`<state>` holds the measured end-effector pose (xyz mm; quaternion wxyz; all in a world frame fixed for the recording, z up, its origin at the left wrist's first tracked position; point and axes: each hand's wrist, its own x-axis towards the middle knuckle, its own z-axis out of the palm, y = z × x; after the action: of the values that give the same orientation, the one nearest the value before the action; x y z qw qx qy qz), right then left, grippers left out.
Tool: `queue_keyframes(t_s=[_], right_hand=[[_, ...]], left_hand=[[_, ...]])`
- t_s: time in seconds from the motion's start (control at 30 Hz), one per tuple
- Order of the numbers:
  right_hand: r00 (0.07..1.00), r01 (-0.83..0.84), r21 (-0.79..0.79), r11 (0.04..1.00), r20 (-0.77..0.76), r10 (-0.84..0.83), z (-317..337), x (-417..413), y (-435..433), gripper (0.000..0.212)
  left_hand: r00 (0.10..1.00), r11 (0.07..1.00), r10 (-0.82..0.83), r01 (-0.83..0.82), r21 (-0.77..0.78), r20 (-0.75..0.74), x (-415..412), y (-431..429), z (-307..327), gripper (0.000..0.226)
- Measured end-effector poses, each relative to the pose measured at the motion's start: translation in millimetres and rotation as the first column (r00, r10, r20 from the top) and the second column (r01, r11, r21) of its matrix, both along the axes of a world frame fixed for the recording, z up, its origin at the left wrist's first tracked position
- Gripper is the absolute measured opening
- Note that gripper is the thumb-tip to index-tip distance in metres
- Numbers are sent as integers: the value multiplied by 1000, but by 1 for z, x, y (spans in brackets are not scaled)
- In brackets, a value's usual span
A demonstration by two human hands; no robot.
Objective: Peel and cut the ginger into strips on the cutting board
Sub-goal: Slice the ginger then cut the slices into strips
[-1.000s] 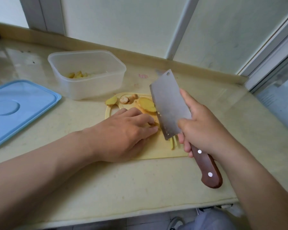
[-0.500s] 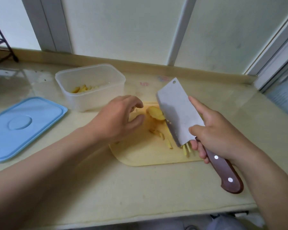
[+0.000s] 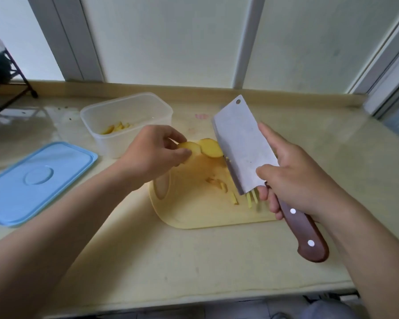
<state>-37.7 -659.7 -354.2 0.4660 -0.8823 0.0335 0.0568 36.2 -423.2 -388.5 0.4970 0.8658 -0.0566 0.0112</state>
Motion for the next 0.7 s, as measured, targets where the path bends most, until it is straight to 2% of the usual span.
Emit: queue_keyframes(t_s=[0.13, 0.27, 0.33, 0.47, 0.57, 0.7], right_hand=[[999, -34, -11, 999, -6, 34, -1, 0, 7, 92], [999, -46, -17, 999, 1, 46, 0, -1, 7, 92], [998, -55, -14, 998, 5, 55, 2, -3, 9, 93], [997, -79, -5, 997, -5, 79, 3, -7, 14, 93], [996, -89, 1, 996, -2, 89, 3, -8, 17, 93], [998, -51, 8, 999, 30, 51, 3, -8, 14, 93]], left_hand=[[999, 995, 1, 3, 96, -44, -5, 8, 0, 19], [997, 965, -27, 45, 258, -72, -12, 13, 1, 11], [998, 963, -14, 29, 269, -59, -13, 11, 1, 8], [995, 988, 40, -25, 149, -95, -12, 1, 6, 33], [989, 997, 56, -49, 57, -133, -10, -7, 9, 24], [976, 985, 158, -166, -44, -148, -7, -3, 10, 21]])
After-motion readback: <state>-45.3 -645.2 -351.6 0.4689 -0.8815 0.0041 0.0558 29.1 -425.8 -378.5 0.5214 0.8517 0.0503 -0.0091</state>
